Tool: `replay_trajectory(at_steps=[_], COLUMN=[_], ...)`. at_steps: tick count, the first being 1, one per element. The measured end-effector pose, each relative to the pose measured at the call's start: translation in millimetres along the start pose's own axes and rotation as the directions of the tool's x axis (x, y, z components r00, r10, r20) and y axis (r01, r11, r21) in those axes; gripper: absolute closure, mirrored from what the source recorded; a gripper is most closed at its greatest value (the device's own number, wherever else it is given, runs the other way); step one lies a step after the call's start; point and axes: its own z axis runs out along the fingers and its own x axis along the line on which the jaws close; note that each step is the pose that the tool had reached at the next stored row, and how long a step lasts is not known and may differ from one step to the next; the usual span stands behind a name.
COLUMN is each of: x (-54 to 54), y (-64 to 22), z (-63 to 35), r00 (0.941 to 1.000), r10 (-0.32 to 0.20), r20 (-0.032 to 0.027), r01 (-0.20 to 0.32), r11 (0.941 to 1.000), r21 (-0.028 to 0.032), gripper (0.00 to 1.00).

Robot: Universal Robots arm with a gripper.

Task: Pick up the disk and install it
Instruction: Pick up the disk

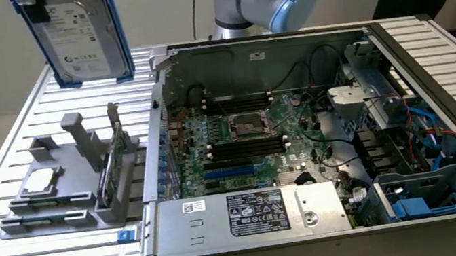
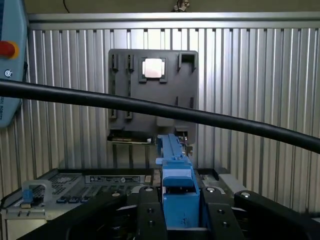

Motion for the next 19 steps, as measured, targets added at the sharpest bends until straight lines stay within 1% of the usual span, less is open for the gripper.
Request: replay_trajectory(at_steps=[19], x=[14.9], y=[-86.5], z=[-1.7], r00=[1.0], r10=[-0.001], r20=[0.0001], r01=[0.001], r11=[1.0], r21=[0.0001], gripper=[0.67])
